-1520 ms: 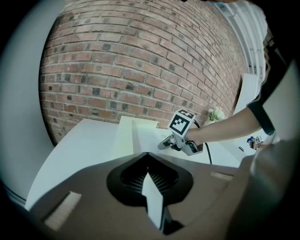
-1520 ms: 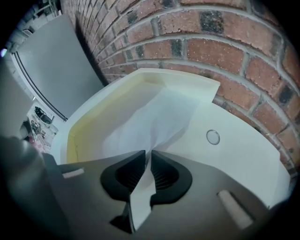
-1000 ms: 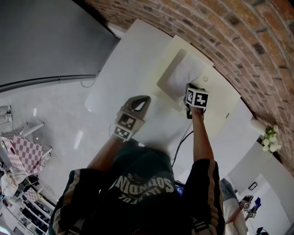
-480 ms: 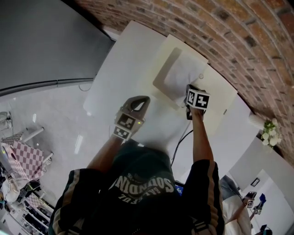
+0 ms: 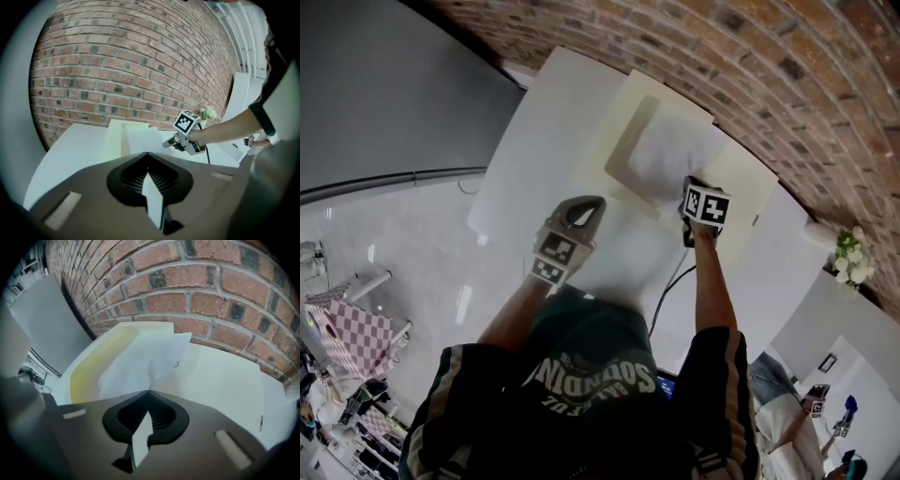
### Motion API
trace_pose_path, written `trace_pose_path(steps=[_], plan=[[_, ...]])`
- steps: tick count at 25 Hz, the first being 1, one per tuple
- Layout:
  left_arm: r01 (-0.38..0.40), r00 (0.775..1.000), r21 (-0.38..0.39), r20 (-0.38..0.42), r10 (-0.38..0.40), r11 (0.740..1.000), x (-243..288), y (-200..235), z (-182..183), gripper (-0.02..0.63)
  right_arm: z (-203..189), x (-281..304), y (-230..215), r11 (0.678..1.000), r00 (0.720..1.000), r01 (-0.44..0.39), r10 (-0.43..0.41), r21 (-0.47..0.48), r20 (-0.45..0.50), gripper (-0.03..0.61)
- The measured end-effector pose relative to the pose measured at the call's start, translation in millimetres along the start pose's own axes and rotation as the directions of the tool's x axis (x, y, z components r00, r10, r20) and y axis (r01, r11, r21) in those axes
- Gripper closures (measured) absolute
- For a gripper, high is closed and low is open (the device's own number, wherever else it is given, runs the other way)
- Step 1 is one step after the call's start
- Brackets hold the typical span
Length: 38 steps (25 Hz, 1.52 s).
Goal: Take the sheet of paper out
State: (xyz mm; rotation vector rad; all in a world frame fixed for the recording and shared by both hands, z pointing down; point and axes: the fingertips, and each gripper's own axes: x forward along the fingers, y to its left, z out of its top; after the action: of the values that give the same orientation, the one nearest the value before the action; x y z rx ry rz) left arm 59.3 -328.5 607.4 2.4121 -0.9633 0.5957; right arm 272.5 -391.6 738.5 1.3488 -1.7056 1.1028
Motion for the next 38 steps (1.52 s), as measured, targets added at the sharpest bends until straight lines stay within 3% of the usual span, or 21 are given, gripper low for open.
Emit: trace_pose_path(steps=[22,38], plan=[[0.050,0.998,0.076,0.032,-0.052,0.996,-11,-29,15,0.603,-29,-57,-44,0.992,0.992,0.107,-0.111,0.063,0.060,0.577],[0.069,0.994,0.125,0.081,-0.080,0.990,-42,-51,18,0.603,-44,-122,-50,0.971,0.956,0.220,-0.234,0.095,0.177,0.577]])
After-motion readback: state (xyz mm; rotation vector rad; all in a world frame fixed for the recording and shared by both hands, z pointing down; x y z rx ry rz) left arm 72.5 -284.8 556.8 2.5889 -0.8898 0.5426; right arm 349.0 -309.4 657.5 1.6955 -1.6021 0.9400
